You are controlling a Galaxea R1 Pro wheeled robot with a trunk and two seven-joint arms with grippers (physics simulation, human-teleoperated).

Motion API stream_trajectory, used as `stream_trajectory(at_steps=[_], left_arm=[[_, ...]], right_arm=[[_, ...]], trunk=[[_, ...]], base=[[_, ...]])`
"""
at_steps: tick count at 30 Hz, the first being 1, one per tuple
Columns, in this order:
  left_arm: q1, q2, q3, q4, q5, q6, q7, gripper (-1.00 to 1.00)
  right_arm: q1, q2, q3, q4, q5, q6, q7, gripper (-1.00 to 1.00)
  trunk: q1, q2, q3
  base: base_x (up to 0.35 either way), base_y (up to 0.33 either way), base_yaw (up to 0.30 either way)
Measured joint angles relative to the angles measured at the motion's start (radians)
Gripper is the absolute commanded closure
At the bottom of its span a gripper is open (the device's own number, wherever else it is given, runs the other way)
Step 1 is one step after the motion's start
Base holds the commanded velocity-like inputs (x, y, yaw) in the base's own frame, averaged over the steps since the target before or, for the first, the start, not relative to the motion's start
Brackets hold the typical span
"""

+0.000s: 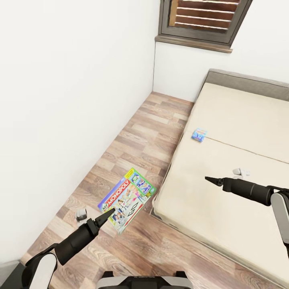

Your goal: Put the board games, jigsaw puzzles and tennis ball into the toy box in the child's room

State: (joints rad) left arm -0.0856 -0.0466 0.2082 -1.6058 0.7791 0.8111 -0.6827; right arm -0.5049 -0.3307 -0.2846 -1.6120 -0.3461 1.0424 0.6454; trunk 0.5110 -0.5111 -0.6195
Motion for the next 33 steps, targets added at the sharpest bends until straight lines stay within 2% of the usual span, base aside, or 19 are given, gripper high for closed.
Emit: stream_trajectory(at_steps=[16, 33], left_arm=[[0.000, 0.000, 0.000, 0.001, 0.000, -0.001, 0.001, 1.00], [0.000, 0.000, 0.000, 0.002, 0.000, -0.001, 0.002, 1.00]], right_arm=[[0.001, 0.001, 0.001, 0.000, 0.000, 0.000, 0.000, -1.00], [0.001, 0.000, 0.003, 0.000, -0.001, 0.000, 0.000, -1.00]], trunk=[[-0.061, 0.112, 0.077], [-0.062, 0.113, 0.104]], base=[[0.000, 0.000, 0.000], [0.000, 0.000, 0.014]])
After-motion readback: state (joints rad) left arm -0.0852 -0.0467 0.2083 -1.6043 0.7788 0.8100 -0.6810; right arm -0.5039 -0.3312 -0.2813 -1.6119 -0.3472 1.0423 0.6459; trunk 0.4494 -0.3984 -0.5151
